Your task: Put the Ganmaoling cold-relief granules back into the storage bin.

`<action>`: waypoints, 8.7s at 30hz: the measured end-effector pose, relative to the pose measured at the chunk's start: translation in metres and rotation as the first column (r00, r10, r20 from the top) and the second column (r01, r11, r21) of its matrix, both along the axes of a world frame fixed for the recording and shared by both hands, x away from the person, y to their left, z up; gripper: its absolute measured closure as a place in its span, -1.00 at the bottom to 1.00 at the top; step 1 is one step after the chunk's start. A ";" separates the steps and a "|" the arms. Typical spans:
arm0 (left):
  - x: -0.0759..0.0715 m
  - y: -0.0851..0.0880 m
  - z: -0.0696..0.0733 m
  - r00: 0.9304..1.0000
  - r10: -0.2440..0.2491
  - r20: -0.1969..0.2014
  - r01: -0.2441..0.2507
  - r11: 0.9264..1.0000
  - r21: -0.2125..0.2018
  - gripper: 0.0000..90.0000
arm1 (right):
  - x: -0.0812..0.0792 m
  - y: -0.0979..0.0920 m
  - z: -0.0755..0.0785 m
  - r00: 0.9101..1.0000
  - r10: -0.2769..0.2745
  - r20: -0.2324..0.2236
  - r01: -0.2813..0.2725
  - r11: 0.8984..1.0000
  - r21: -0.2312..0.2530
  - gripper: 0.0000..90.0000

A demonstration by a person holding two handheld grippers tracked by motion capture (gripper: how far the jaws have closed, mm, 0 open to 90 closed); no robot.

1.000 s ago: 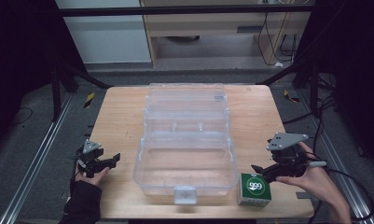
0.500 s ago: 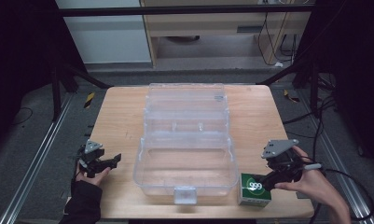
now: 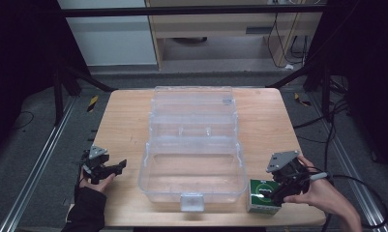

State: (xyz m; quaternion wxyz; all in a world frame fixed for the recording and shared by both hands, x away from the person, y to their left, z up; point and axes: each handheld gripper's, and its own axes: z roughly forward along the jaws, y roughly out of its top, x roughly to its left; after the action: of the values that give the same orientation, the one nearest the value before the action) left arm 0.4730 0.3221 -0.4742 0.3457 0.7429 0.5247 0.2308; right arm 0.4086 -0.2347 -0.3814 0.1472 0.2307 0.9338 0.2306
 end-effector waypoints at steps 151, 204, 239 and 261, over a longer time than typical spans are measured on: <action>0.001 -0.001 0.000 1.000 -0.004 -0.003 0.004 1.000 0.000 -0.49 | -0.006 0.026 0.058 0.981 0.176 -0.079 -0.185 0.974 -0.128 -0.64; 0.001 0.000 0.001 1.000 -0.004 -0.002 0.004 1.000 -0.002 -0.49 | 0.042 0.106 0.059 0.969 0.242 -0.039 -0.245 0.966 -0.085 -0.65; 0.001 0.001 0.001 1.000 -0.001 0.001 0.001 1.000 -0.004 -0.49 | 0.043 0.119 0.023 0.959 0.257 -0.118 -0.272 0.952 -0.141 -0.65; 0.001 0.002 0.001 1.000 -0.001 0.002 0.001 1.000 -0.003 -0.49 | 0.048 0.123 -0.003 0.953 0.262 -0.155 -0.288 0.940 -0.183 -0.67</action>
State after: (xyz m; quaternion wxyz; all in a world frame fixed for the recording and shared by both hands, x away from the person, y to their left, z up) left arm 0.4739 0.3237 -0.4735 0.3476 0.7423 0.5243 0.2307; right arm 0.4570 -0.1117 -0.3844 0.0760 0.0957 0.9830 0.1369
